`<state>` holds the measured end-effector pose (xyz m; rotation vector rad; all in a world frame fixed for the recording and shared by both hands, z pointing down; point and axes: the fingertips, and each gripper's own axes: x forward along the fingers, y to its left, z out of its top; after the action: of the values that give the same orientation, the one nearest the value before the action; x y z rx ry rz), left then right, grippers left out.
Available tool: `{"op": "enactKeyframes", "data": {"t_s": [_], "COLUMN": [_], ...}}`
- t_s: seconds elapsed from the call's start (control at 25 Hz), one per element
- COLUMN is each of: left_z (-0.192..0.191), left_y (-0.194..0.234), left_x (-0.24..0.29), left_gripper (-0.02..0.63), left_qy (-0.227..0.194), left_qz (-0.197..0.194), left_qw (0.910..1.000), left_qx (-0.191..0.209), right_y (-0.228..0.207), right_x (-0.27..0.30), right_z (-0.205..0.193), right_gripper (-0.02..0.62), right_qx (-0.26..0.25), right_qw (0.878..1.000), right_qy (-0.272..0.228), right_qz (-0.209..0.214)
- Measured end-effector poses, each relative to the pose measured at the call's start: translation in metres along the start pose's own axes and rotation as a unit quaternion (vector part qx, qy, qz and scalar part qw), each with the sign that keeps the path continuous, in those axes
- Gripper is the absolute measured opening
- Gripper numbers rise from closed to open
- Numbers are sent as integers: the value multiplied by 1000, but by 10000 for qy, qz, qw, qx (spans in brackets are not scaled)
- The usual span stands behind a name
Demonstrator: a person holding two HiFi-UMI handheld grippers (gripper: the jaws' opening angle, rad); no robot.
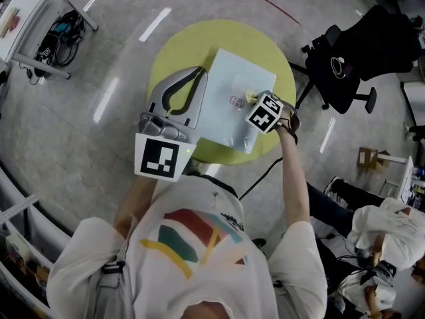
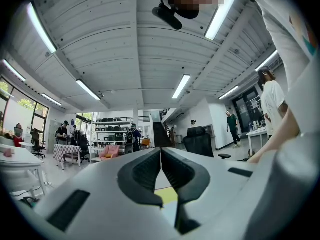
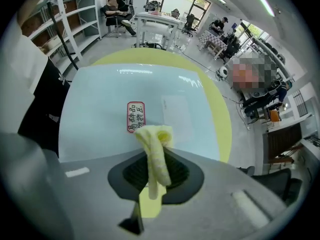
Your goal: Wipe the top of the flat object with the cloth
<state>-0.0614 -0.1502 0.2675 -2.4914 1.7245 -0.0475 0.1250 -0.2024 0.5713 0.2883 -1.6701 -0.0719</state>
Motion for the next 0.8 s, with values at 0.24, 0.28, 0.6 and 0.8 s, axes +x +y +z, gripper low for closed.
{"op": "enactKeyframes", "data": {"t_s": [0.24, 0.28, 0.6, 0.8], "left_z": [-1, -1, 1, 1], "left_y": [0, 0, -4, -3], "left_x": [-1, -2, -3, -4], "left_gripper": [17, 17, 17, 17], "left_qy": [-31, -35, -70, -94], "left_qz": [10, 2, -70, -92], "left_qw": [10000, 10000, 9999, 9999], "left_qx": [-73, -65, -76, -80], "right_y": [40, 48, 99, 128], "right_x": [-11, -13, -27, -32], "right_z": [-3, -3, -7, -7], "right_gripper": [26, 26, 26, 26], "right_qx": [307, 361, 420, 272], "right_qw": [9983, 9976, 9942, 9942], "right_qy": [15, -3, -150, -120], "right_qz": [500, 595, 976, 1033]}}
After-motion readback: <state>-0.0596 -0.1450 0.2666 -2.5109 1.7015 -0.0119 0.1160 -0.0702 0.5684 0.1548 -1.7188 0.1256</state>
